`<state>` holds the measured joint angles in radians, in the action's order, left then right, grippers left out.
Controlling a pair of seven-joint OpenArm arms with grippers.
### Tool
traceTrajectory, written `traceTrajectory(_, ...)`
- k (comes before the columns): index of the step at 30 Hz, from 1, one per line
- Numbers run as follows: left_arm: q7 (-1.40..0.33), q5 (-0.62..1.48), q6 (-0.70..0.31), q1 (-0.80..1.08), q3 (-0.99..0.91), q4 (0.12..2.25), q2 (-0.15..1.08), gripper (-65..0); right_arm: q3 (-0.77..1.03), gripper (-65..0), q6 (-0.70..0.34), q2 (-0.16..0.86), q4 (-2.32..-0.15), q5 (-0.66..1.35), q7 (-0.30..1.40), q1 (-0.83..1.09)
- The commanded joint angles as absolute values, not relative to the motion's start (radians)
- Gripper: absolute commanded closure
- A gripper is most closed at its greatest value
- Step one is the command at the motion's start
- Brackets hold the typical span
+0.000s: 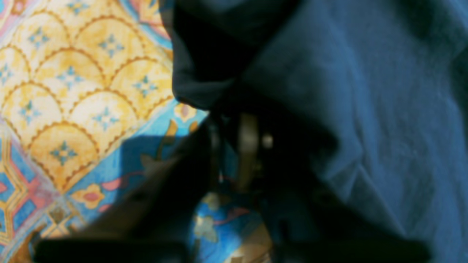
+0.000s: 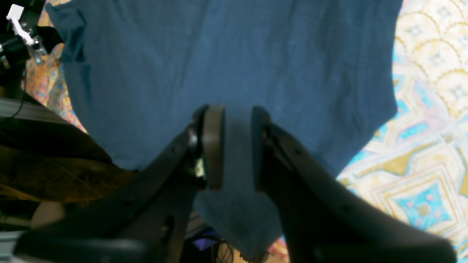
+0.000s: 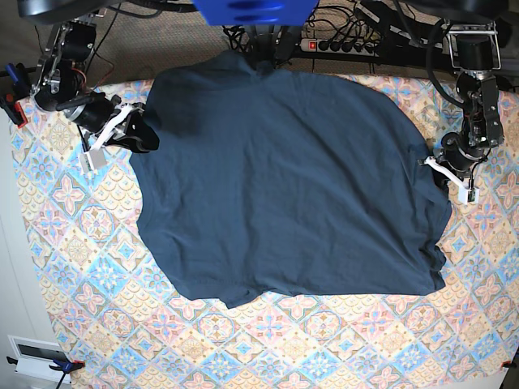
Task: Layout the t-shirt on the table in an organized manner, then fold the t-shirt properly
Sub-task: 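Regrasp the shirt's side edge with the left gripper near the shoulder, then pull the shoulder corner outward with the left gripper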
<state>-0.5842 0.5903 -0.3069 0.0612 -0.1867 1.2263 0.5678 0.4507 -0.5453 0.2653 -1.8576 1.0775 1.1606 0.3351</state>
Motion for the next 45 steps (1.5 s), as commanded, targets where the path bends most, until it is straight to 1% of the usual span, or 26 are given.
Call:
traceTrajectory(1, -0.627, 0.595, -0.314, 0.064, -0.188, 1.233, 0.581, 0.0, 0.458, -12.4, -0.549, 0.278, -1.871, 1.099, 1.141, 0.331)
traceTrajectory(4, -0.631, 0.596, -0.315, 0.079, -0.246, 1.265, 0.593, 0.0, 0.458, -12.4, -0.549, 0.278, -1.87, 1.098, 1.139, 0.331)
traceTrajectory(10, -0.771, 0.671, -0.315, 0.26, -0.492, 1.514, 0.611, 0.0, 0.456, -12.4, -0.549, 0.278, -1.87, 1.098, 1.139, 0.331)
traceTrajectory(12, -0.808, 0.7, -0.317, 0.318, -0.564, 1.566, 0.611, 0.0, 0.456, -12.4, -0.549, 0.278, -1.87, 1.098, 1.139, 0.331)
traceTrajectory(16, -0.817, 0.728, -0.317, 0.409, -0.642, 1.623, 0.61, 0.0, 0.456, -12.4, -0.549, 0.278, -1.87, 1.098, 1.141, 0.331)
traceTrajectory(28, -0.817, 0.716, -0.315, 0.547, -0.651, 1.616, 0.61, 0.0, 0.455, -12.4, -0.549, 0.278, -1.877, 1.098, 1.148, 0.34)
traceTrajectory(34, -0.817, 0.596, -0.315, 0.539, -0.645, 1.616, 0.604, -0.4, 0.453, -12.4, -0.549, 0.282, -1.873, 1.096, 1.148, 0.377)
traceTrajectory(37, -0.817, 0.595, -0.314, 0.538, -0.645, 1.618, 0.602, -5.0, 0.455, -12.4, -0.549, 0.286, -1.868, 1.084, 1.148, 0.39)
traceTrajectory(42, -0.817, 0.595, -0.314, 0.538, -0.647, 1.616, 0.601, -14.9, 0.46, -12.8, -0.549, 0.286, -1.868, 0.984, 1.148, 0.469)
traceTrajectory(45, -0.817, 0.593, -0.314, 0.538, -0.647, 1.616, 0.601, -17.6, 0.458, -12.8, -0.549, 0.286, -1.877, 0.983, 1.148, 0.509)
